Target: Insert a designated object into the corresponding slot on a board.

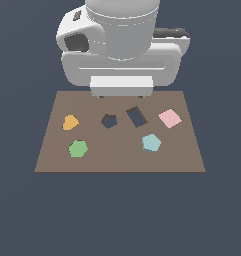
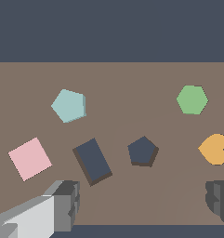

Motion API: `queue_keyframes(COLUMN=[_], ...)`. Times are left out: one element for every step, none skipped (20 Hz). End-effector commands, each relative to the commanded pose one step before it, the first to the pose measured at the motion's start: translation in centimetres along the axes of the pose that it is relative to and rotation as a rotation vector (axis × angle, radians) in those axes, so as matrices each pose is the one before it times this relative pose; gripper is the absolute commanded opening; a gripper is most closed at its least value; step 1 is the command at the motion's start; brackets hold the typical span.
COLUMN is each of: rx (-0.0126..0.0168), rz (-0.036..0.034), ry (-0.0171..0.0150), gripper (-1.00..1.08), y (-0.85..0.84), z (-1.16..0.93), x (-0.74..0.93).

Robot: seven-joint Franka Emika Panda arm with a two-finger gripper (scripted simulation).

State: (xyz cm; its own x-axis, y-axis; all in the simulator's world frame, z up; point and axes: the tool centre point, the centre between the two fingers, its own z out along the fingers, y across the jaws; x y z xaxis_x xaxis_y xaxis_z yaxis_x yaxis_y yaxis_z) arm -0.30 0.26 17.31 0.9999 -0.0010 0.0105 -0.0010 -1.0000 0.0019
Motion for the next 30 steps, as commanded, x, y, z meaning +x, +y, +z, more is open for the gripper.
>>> queue_keyframes(rx=[0.00000, -0.00001, 0.00003, 0.00004, 0.00006, 0.00008, 0.00010, 0.00011, 0.00013, 0.00015, 0.00017, 0.00018, 0.00020, 0.00022, 0.00024, 0.00025, 0.00027, 0.00028, 0.00030, 0.00031, 0.00033, 0.00034, 0.00035, 0.00036, 0.00036, 0.00037, 0.00037, 0.00037, 0.00037, 0.00035], rz=[0.00000, -0.00069, -0.00218, -0.00359, -0.00498, -0.00640, -0.00787, -0.00932, -0.01081, -0.01225, -0.01377, -0.01530, -0.01683, -0.01839, -0.01999, -0.02159, -0.02325, -0.02492, -0.02664, -0.02838, -0.03016, -0.03198, -0.03383, -0.03573, -0.03766, -0.03962, -0.04163, -0.04366, -0.04544, -0.04586], ry=[0.00000, 0.00000, -0.00001, -0.00002, -0.00003, -0.00003, -0.00004, -0.00005, -0.00005, -0.00006, -0.00007, -0.00007, -0.00008, -0.00009, -0.00009, -0.00010, -0.00011, -0.00011, -0.00012, -0.00013, -0.00013, -0.00014, -0.00015, -0.00016, -0.00017, -0.00018, -0.00019, -0.00021, -0.00023, -0.00024], gripper=[1.00, 1.00, 1.00, 1.00, 1.00, 1.00, 1.00, 1.00, 1.00, 1.00, 1.00, 1.00, 1.00, 1.00, 1.00, 1.00, 1.00, 1.00, 1.00, 1.00, 1.00, 1.00, 1.00, 1.00, 1.00, 1.00, 1.00, 1.00, 1.00, 1.00], y=[0.001, -0.001, -0.008, -0.010, -0.011, -0.014, -0.019, -0.022, -0.028, -0.029, -0.034, -0.039, -0.042, -0.046, -0.051, -0.055, -0.060, -0.064, -0.069, -0.074, -0.079, -0.085, -0.090, -0.096, -0.102, -0.108, -0.115, -0.122, -0.128, -0.130], z=[0.000, 0.006, 0.021, 0.035, 0.048, 0.062, 0.076, 0.090, 0.105, 0.119, 0.133, 0.148, 0.163, 0.178, 0.193, 0.209, 0.224, 0.240, 0.257, 0.273, 0.290, 0.307, 0.325, 0.343, 0.361, 0.379, 0.398, 0.417, 0.434, 0.437], x=[0.000, 0.006, 0.019, 0.032, 0.045, 0.058, 0.071, 0.084, 0.098, 0.111, 0.125, 0.138, 0.152, 0.167, 0.181, 0.196, 0.211, 0.226, 0.242, 0.258, 0.274, 0.291, 0.308, 0.325, 0.343, 0.361, 0.379, 0.398, 0.415, 0.419])
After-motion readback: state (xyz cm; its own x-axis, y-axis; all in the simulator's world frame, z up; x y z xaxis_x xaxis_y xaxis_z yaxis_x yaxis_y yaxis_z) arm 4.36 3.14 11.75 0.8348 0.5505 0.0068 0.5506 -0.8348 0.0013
